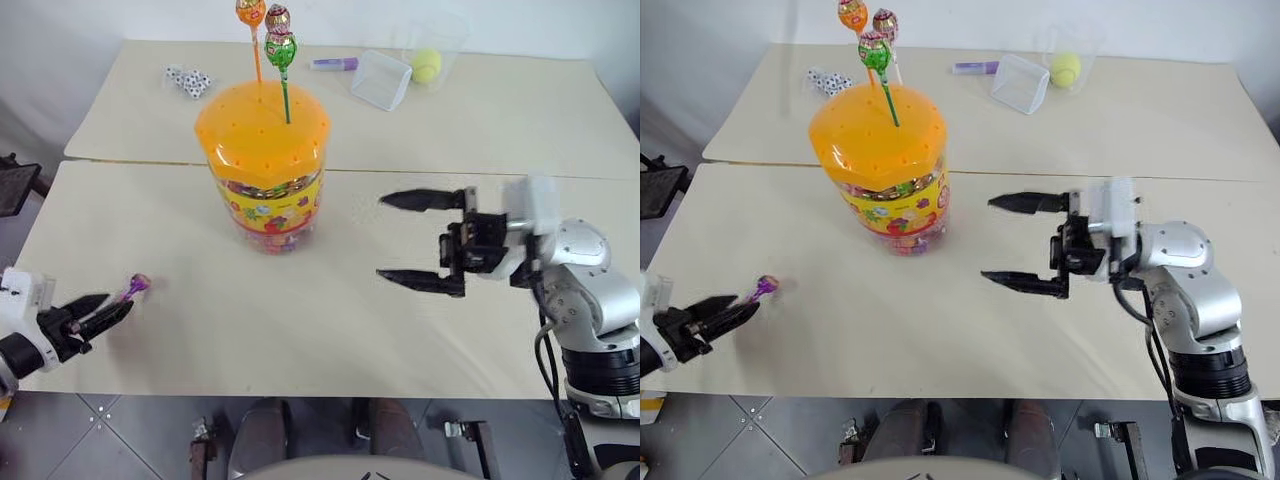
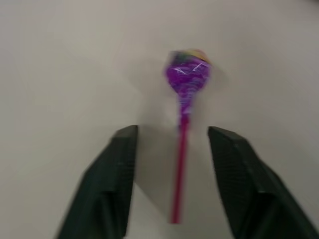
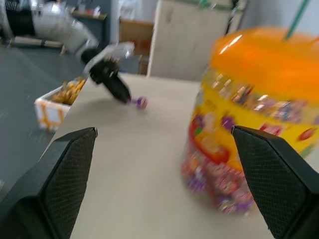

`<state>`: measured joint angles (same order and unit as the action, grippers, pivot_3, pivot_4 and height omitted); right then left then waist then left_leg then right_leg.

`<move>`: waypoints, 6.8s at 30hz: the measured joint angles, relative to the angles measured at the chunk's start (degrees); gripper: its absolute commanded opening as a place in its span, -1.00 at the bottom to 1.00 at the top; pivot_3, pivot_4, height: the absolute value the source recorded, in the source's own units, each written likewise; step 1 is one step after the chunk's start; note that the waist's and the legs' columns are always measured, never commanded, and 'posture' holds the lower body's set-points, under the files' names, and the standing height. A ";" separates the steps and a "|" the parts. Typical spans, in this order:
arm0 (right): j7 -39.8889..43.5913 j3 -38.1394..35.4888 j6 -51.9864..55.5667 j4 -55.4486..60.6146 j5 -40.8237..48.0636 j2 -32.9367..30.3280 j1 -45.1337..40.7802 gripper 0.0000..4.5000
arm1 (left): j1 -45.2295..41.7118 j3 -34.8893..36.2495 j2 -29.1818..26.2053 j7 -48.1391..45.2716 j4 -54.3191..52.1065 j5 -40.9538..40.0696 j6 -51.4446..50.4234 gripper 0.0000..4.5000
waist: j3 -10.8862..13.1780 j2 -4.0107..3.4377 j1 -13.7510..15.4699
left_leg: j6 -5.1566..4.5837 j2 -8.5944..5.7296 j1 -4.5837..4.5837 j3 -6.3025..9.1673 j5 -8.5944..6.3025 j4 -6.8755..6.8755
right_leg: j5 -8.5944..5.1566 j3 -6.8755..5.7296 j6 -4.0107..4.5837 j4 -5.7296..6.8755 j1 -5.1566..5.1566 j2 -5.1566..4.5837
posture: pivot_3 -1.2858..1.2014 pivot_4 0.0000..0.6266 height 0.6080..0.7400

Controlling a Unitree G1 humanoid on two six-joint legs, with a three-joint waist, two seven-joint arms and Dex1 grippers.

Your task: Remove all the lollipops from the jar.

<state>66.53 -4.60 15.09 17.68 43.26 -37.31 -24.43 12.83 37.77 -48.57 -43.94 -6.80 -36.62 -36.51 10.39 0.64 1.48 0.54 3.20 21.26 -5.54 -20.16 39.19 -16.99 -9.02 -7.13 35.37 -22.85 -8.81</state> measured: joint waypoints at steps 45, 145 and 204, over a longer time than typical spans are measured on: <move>-28.55 -12.72 7.35 13.78 13.63 3.80 3.43 1.00 | -80.16 -30.65 12.53 -14.91 38.62 10.73 7.15 -0.15 | -0.08 -0.03 0.12 | 0.09 0.07 0.05 -0.26 0.04 0.13 | 0.02 0.23 0.01 0.21 -0.28 0.23 | 0.03 -0.52 1.00; -3.57 4.12 3.88 -26.75 -25.84 -20.25 -7.21 -0.99 | -10.76 -1.53 2.27 -25.17 -11.87 -15.34 10.69 0.49 | 0.03 0.05 -3.08 | 0.15 0.41 -0.14 -1.27 -0.34 -0.07 | -0.06 0.84 0.16 0.29 -0.91 0.41 | 0.03 -0.52 1.00; -24.02 4.09 8.57 -63.16 -21.78 37.05 -59.40 -0.98 | -12.66 4.31 12.58 -4.40 -7.43 -27.58 8.84 0.49 | -0.06 0.16 -6.35 | 0.19 0.47 -0.01 -1.41 -0.35 -0.09 | -0.02 1.27 0.12 0.65 -1.32 0.56 | 0.03 -0.52 1.00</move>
<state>42.51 -0.51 23.66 -45.48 21.48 -0.26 -83.84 0.17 42.07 -35.99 -48.33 -14.23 -64.20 -27.67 10.34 0.80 -4.87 0.73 3.67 21.25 -6.95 -20.51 39.10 -17.01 -7.75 -7.01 36.02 -24.17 -8.25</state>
